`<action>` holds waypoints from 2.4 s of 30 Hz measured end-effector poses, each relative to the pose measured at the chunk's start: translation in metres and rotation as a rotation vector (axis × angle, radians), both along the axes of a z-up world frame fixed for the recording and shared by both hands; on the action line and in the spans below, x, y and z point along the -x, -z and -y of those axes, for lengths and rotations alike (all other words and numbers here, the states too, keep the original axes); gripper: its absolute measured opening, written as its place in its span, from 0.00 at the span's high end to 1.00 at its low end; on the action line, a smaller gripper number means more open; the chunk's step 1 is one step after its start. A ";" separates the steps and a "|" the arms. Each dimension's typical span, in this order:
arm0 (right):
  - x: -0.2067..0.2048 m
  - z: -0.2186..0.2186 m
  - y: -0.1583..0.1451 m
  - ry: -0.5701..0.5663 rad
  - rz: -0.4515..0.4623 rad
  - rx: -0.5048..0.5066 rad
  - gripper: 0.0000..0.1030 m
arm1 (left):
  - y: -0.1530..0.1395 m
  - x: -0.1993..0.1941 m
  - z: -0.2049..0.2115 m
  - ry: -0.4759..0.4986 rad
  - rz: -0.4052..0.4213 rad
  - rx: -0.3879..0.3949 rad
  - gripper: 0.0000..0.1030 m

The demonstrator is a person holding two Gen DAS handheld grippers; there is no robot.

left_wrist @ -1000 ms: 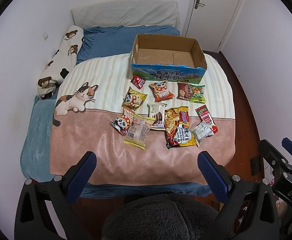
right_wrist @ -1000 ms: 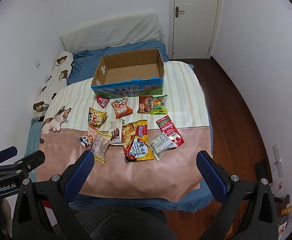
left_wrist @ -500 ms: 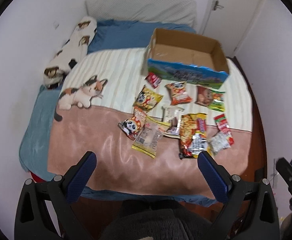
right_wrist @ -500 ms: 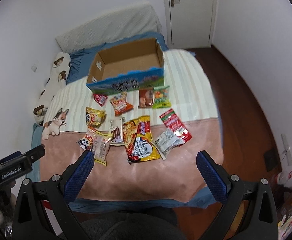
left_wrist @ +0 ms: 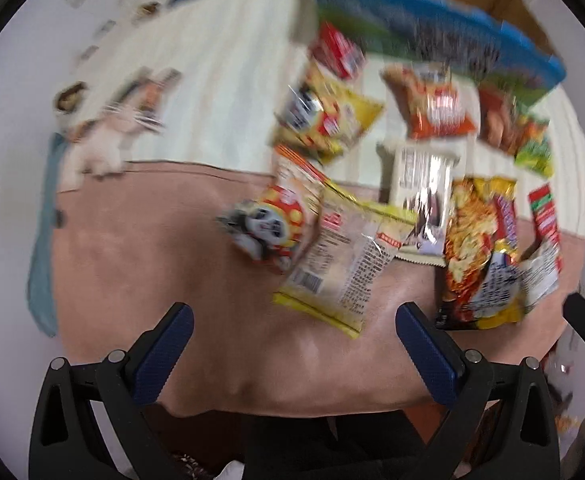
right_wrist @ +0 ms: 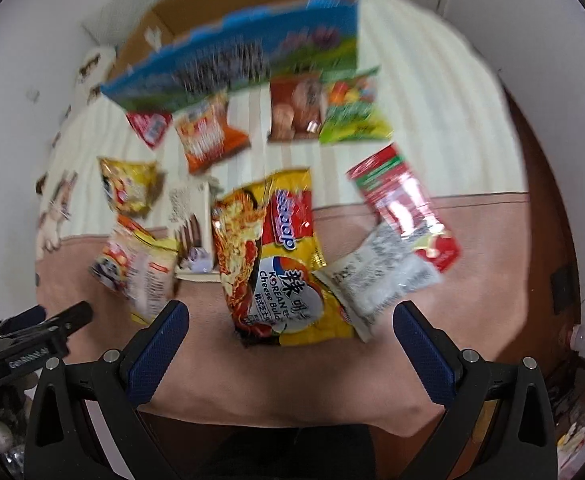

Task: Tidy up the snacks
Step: 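Grasp the clear bread bag with the left tool while the right tool grasps the yellow Sedaap noodle pack, then carry both packs into the cardboard box and open both tools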

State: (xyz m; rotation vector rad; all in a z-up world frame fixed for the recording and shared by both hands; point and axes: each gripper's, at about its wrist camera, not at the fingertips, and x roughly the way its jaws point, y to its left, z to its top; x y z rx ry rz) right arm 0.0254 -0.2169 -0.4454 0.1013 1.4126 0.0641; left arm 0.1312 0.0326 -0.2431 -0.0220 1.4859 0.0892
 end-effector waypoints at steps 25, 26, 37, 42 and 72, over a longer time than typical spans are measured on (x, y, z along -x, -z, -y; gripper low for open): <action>-0.044 -0.053 0.147 0.005 -0.258 -0.020 0.12 | 0.129 0.002 0.010 -0.051 -0.097 0.148 0.33; -0.043 -0.049 0.151 0.043 -0.290 -0.073 0.13 | 0.135 0.005 0.012 -0.034 -0.102 0.139 0.33; -0.040 -0.082 0.189 0.035 -0.284 0.018 0.06 | 0.172 0.030 0.014 -0.034 -0.095 0.138 0.35; -0.019 -0.108 0.194 0.003 -0.262 0.052 0.14 | 0.176 0.041 0.005 -0.036 -0.087 0.114 0.44; 0.079 -0.167 0.167 -0.005 -0.193 0.070 0.15 | 0.259 0.118 -0.029 -0.042 -0.075 0.169 0.53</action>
